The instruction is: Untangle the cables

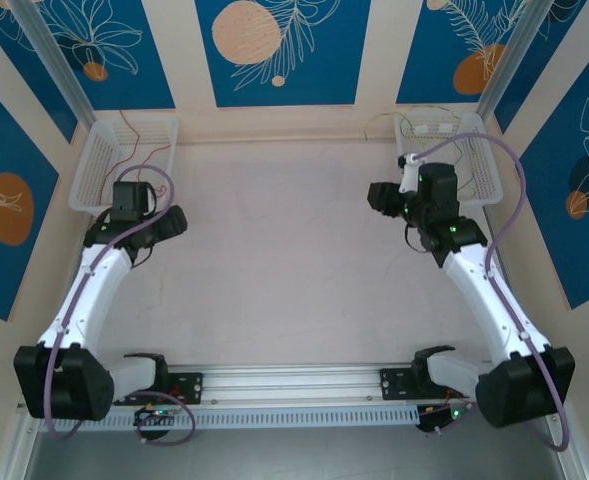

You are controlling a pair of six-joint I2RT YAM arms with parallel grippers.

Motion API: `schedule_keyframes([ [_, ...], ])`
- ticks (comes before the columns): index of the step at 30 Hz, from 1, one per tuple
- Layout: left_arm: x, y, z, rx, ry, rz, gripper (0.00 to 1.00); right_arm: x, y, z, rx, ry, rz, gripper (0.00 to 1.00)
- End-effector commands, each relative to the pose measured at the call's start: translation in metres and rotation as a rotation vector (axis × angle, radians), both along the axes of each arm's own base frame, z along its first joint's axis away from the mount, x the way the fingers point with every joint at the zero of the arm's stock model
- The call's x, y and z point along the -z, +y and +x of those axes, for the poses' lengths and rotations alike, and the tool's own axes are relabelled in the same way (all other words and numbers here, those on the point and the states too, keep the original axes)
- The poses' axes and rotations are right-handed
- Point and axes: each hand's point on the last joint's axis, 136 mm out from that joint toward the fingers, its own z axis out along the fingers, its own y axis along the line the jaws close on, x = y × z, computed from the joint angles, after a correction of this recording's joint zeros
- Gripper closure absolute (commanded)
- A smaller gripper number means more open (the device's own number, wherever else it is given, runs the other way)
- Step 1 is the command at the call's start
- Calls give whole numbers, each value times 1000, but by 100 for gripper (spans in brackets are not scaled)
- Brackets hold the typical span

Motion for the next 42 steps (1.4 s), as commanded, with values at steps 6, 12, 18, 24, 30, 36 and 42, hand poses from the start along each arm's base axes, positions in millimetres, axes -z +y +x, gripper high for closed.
schedule_keyframes([
  [6,-6,40,28,-100,-49,-49,20,28,-9,-27,20,-30,-15,51],
  [12,-15,60,64,-131,-111,42,24,36,-14,-40,24,-34,-31,51],
  [18,-1,66,100,-106,-76,73,20,24,-22,-51,43,-76,-43,48],
  [24,18,70,120,-105,-36,75,18,16,-25,-56,48,-101,-20,46],
  [30,23,78,144,-106,-38,101,18,12,-25,-56,48,-104,-17,46],
  [36,38,85,166,-110,-13,112,18,11,-27,-58,54,-99,-19,46],
  [42,15,69,168,-65,-6,78,24,8,-26,-60,46,-91,-21,46],
])
